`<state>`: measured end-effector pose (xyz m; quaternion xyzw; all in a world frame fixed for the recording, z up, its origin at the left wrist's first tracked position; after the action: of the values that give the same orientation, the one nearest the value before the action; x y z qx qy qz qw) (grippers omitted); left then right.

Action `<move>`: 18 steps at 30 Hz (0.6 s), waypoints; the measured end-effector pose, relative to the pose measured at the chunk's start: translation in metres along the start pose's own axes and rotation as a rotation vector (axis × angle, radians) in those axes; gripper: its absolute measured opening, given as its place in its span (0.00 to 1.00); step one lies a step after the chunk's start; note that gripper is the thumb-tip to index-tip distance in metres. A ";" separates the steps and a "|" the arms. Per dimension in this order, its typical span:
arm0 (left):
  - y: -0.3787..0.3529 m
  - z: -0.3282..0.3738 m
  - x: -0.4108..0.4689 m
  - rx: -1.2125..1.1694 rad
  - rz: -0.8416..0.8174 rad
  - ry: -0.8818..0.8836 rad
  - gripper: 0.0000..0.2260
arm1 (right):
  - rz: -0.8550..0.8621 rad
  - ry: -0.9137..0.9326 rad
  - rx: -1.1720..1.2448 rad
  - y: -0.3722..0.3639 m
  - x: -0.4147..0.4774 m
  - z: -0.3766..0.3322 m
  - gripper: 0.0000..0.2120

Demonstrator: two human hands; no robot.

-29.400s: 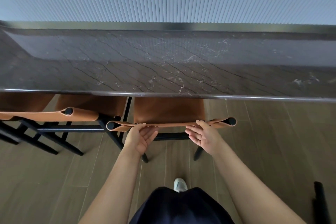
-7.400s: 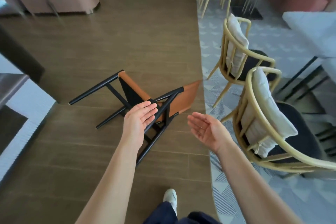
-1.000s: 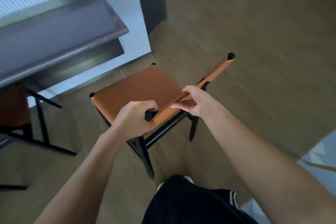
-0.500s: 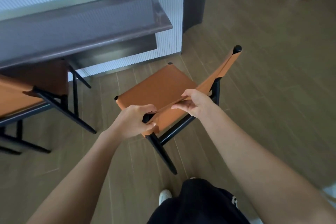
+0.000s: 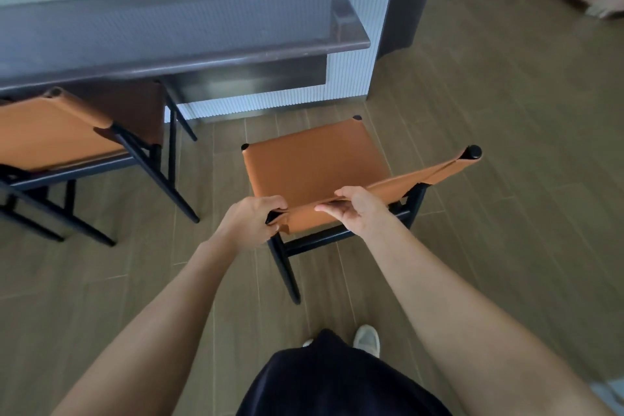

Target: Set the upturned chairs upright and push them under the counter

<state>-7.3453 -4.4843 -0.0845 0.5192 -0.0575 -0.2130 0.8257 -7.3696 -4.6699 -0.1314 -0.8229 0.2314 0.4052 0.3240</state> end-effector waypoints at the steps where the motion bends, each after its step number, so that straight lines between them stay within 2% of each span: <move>1: -0.004 -0.008 -0.006 0.007 -0.005 0.010 0.10 | 0.008 -0.007 -0.007 0.000 0.000 0.007 0.15; 4: -0.017 -0.034 -0.028 -0.017 0.010 0.075 0.09 | 0.019 -0.055 -0.009 -0.003 -0.001 0.032 0.11; 6: -0.019 -0.051 -0.040 -0.137 0.077 0.156 0.10 | 0.021 -0.068 0.010 -0.007 -0.002 0.047 0.09; 8: -0.014 -0.062 -0.042 -0.210 0.126 0.223 0.11 | 0.015 -0.055 0.030 -0.014 -0.003 0.054 0.09; 11: -0.016 -0.068 -0.040 -0.215 0.082 0.277 0.13 | 0.004 -0.034 0.028 -0.016 -0.003 0.054 0.12; 14: -0.019 -0.068 -0.042 -0.263 0.144 0.297 0.08 | -0.030 -0.049 0.023 -0.013 -0.007 0.055 0.10; 18: -0.021 -0.068 -0.044 -0.361 0.188 0.391 0.09 | -0.019 -0.052 0.022 -0.005 -0.014 0.059 0.10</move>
<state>-7.3699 -4.4167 -0.1280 0.3872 0.0940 -0.0379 0.9164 -7.4049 -4.6227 -0.1451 -0.8106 0.2196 0.4210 0.3427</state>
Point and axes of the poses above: each hand's wrist, its own x-axis towards the middle knuckle, its own y-axis out of the back of the hand, z = x × y, the point moved 8 cm from there along x, towards the middle knuckle, and after that the axes turned 5 degrees about z, right-handed, at the moved point
